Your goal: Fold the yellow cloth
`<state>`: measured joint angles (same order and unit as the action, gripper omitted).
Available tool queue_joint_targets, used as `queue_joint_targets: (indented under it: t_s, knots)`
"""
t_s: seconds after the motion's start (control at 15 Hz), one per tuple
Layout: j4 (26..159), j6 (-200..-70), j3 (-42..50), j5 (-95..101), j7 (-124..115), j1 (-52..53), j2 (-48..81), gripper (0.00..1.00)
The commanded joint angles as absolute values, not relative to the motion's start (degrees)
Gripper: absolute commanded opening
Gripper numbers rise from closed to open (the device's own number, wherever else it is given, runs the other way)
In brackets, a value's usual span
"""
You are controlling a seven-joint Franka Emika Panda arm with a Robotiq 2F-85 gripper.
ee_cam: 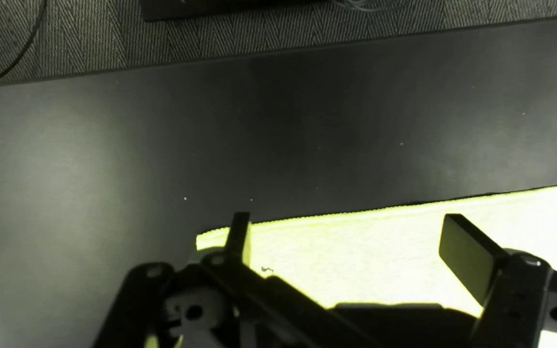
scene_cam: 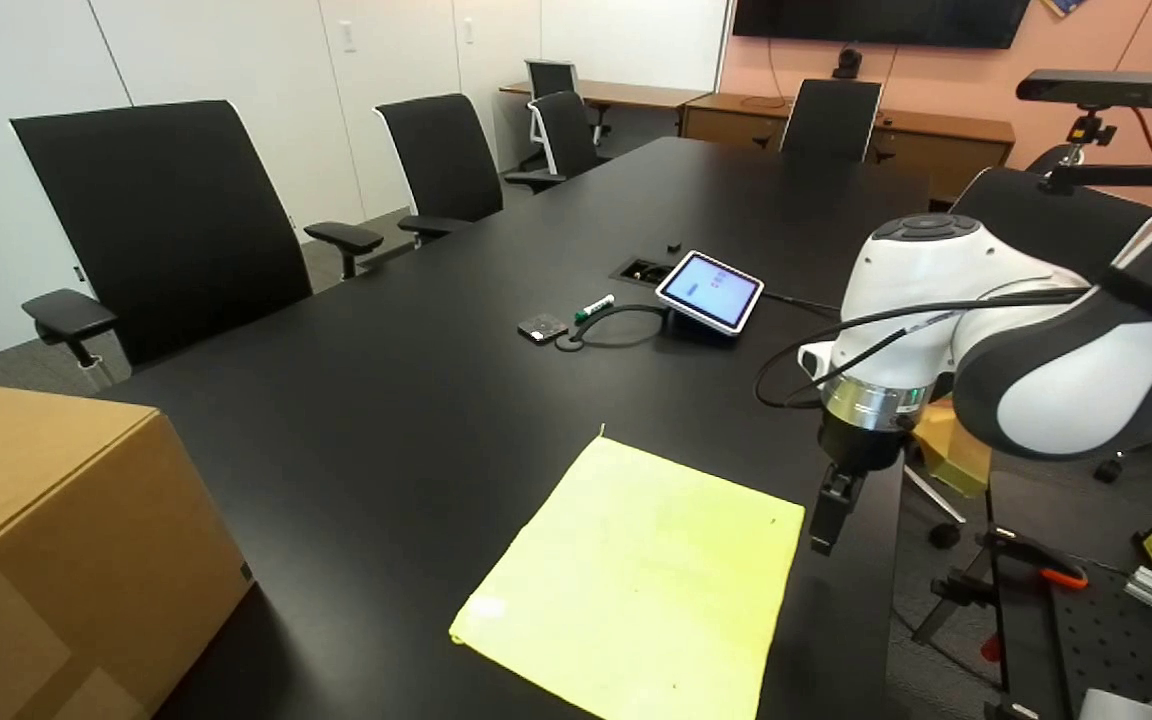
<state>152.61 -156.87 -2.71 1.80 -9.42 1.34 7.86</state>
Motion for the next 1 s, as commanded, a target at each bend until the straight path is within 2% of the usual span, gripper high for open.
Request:
queue_joint_targets:
  t_s: [0.0,0.53,0.93]
  knots:
    - [148.3,-160.0,-1.7,-0.5,-6.7,0.7,14.7,1.00]
    - [142.1,-161.0,0.4,-1.8,-4.9,-1.0,22.8,1.00]
    - [140.5,-166.8,1.0,-2.0,-2.6,-2.4,26.3,1.00]
